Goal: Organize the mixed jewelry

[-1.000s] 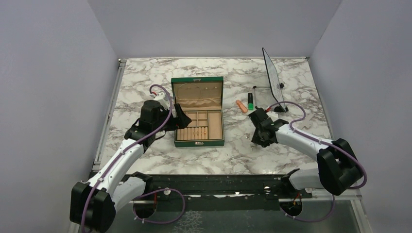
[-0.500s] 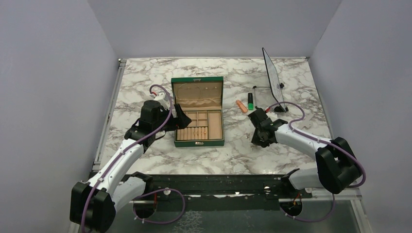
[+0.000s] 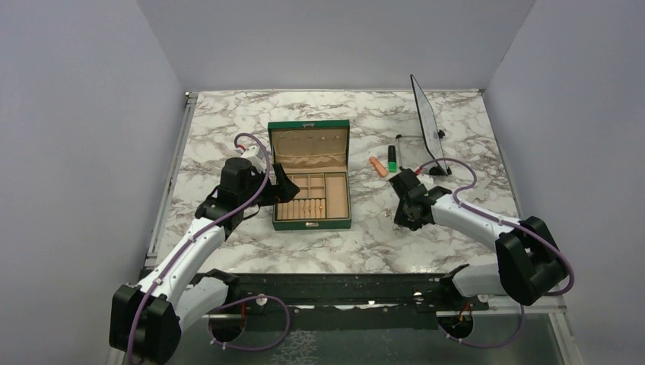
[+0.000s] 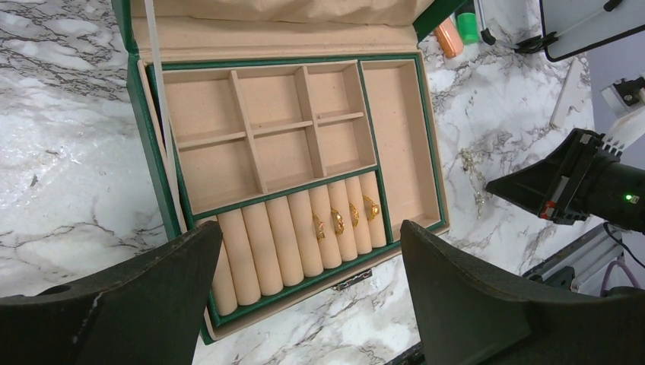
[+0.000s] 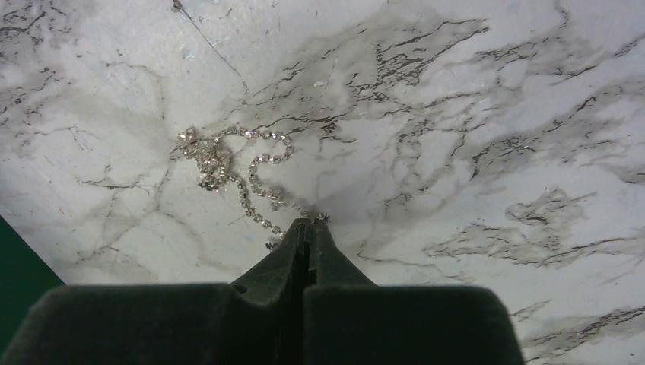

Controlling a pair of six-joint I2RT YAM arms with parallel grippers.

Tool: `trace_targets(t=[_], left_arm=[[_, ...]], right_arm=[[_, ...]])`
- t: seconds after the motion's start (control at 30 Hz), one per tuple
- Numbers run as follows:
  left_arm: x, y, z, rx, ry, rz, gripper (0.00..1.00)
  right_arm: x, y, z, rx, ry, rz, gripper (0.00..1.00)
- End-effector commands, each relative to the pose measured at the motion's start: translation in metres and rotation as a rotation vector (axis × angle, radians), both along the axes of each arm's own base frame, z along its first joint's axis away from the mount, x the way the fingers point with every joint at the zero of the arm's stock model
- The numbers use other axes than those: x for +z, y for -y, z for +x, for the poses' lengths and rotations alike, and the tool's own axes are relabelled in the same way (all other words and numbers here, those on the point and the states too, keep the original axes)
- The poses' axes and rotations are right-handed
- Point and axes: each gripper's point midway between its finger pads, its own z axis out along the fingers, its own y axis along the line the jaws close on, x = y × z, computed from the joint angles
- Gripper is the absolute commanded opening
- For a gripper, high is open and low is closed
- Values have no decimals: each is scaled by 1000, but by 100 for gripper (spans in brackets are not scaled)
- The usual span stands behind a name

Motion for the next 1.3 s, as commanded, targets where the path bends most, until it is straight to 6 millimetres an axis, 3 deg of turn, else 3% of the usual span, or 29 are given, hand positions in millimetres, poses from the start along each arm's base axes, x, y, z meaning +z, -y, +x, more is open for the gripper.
trace_targets(t=[0.0,0.33,0.57,0.9,1.07,1.27], left_arm=[[2,0,0,0,9,-10,88],[5,1,2,3,13,-18,88],[14,2,6,17,29,-37,88],[28,13,10,-14,51,-104,88],[33,14,12,-1,59,-116,88],[42,4,21,91,75,-124,88]], right_arm=[[28,3,17,27,88,-23,1],[81,-17,47,197,246,14,1],[137,-55,60,458,393,126,1],[210,-110,60,770,529,310,1],[233,-131,65,852,586,358,1],[248,-160,76,919,630,384,1]])
